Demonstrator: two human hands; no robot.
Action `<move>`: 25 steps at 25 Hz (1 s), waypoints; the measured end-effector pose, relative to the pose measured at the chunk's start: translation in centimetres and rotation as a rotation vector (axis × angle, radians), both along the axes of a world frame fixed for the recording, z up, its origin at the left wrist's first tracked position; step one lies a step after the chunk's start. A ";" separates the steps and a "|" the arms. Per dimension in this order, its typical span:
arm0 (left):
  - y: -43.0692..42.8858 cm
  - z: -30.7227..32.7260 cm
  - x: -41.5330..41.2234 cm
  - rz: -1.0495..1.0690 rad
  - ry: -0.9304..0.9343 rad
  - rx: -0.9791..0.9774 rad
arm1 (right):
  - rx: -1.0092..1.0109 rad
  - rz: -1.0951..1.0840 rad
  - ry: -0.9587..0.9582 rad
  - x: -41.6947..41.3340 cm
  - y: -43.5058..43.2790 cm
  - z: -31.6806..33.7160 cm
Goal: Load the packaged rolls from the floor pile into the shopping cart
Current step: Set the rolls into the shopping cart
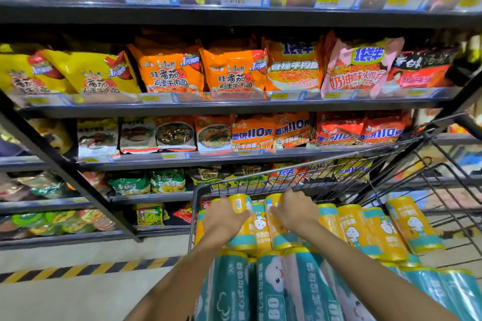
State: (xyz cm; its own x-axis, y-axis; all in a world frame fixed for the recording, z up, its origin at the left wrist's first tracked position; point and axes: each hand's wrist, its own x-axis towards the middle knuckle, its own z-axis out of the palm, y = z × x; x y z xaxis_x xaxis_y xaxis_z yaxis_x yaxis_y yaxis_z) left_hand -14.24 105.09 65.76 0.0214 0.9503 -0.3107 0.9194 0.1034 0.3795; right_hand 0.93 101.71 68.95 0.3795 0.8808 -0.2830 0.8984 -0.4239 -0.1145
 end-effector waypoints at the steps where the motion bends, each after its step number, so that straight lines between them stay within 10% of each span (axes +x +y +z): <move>1: 0.2 0.6 0.1 -0.009 0.026 0.024 | 0.047 0.047 0.005 0.2 0.3 0.4; 9: -0.2 7.2 -1.0 -0.006 0.315 0.193 | 0.144 0.490 0.011 0.8 3.2 3.6; 25: -42.0 13.5 -21.5 1.206 0.557 0.233 | 0.369 1.658 0.139 -28.0 -17.1 11.2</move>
State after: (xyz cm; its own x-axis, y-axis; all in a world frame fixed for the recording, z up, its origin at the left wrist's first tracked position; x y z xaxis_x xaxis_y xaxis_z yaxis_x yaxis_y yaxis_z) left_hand -35.77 63.13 79.30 -0.9334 0.3184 0.1655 0.3380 0.9350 0.1076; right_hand -27.12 84.57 80.14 -0.9524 0.2984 0.0625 0.2919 0.9517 -0.0948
